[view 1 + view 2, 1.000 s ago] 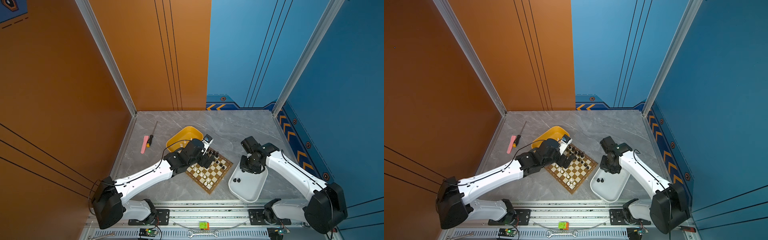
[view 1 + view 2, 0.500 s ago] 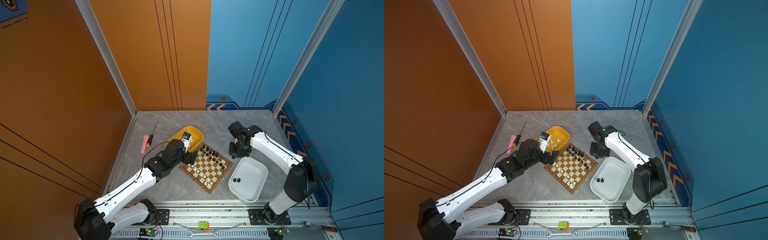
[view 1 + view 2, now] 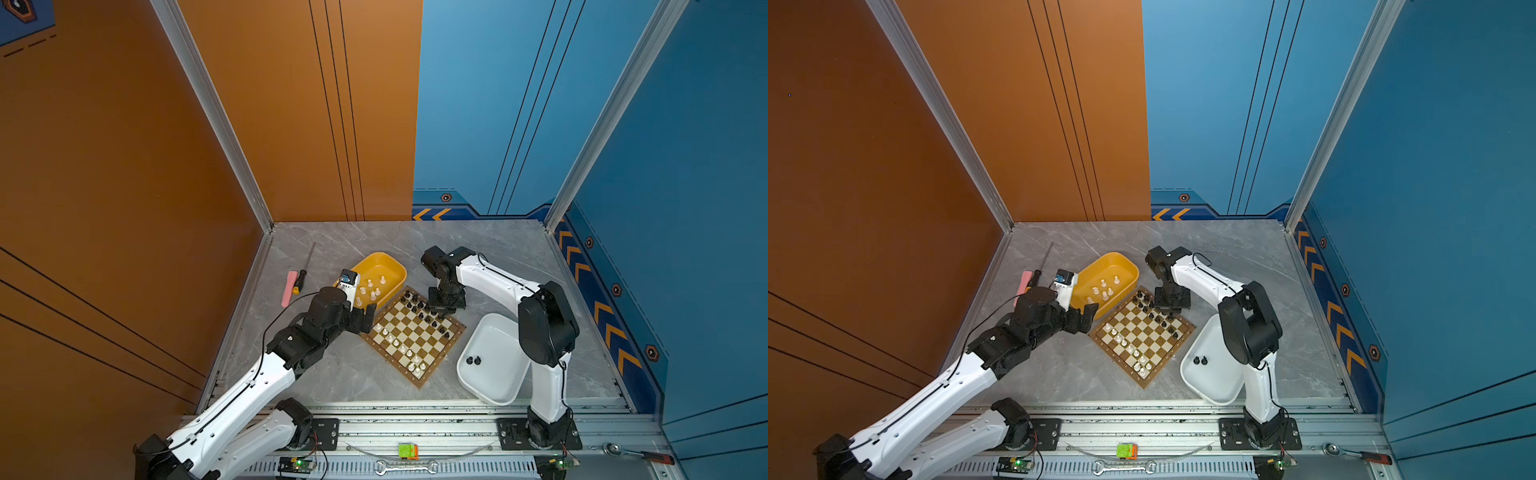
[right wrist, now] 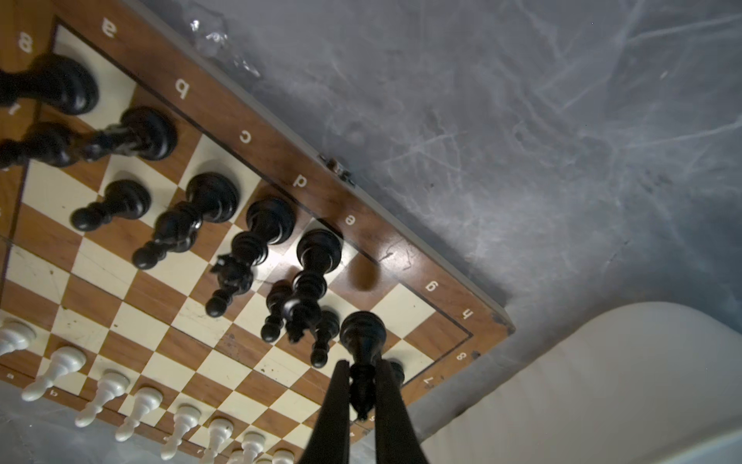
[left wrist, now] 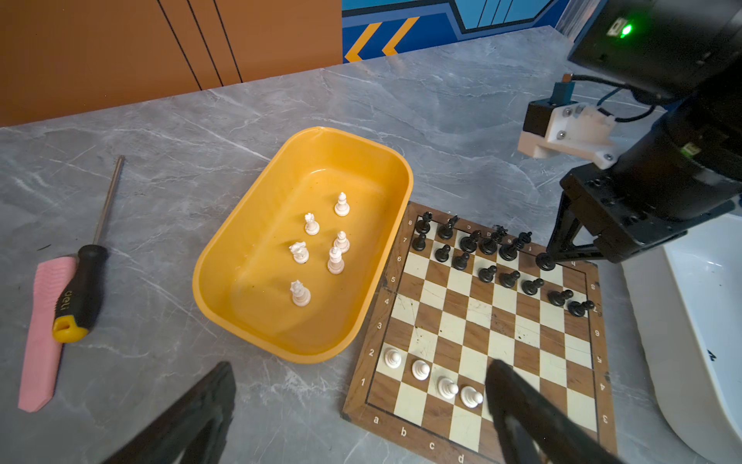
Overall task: Set up the chess pieces on the board
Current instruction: 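Lift the black piece with the right gripper and carry it to the board's far rank, then lower the black piece onto its square and open the right gripper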
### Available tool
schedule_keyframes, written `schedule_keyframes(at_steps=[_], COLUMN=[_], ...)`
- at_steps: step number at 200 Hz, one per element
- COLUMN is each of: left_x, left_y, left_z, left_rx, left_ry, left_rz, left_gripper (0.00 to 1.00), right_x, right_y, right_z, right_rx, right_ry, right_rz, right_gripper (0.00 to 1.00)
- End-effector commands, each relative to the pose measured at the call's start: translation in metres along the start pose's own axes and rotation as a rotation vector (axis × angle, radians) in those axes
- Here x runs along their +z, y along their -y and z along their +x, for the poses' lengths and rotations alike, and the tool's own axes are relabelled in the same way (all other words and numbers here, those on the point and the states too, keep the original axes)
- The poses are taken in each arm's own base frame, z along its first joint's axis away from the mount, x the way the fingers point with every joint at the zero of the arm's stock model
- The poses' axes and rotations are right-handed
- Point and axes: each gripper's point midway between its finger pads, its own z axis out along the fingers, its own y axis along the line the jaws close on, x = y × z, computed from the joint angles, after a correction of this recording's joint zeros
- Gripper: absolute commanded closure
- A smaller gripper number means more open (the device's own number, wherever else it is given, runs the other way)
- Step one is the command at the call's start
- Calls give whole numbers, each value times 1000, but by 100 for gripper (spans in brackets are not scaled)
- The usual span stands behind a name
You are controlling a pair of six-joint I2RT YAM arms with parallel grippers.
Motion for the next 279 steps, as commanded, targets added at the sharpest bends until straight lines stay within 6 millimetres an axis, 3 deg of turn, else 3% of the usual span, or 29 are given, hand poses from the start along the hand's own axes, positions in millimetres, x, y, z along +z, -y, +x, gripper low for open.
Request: schedule_keyframes(at_steps=[1,92,129,225,269,279], left_x=[-3,-2,-2,-7,-8,-8], left_y=[-10,-15,-14,-16,-16,-16], left_z=[8,4,3,4,4,3], left_rx=[-23,-42,-44,-45,-50,-52], left_ry=[-18,-11,-13,-5,0,2], left_rz=[-31,-35,-28,-33,-31,-30], left_gripper=[2,2,2,2,2,2], right_x=[1,16,13,10,3,-1], right_y=[-1,6,3,-2,4,5], right_z=[-3,-6,-6,-6,-8,-10], right_rx=[-20,-12,-12,-17,-6,-1], right_ry=[-15,-44,-35,-28,-7,1], right_rz=[1,15,3,-9,-8,-12], right_gripper=[92,89,82,81,60,59])
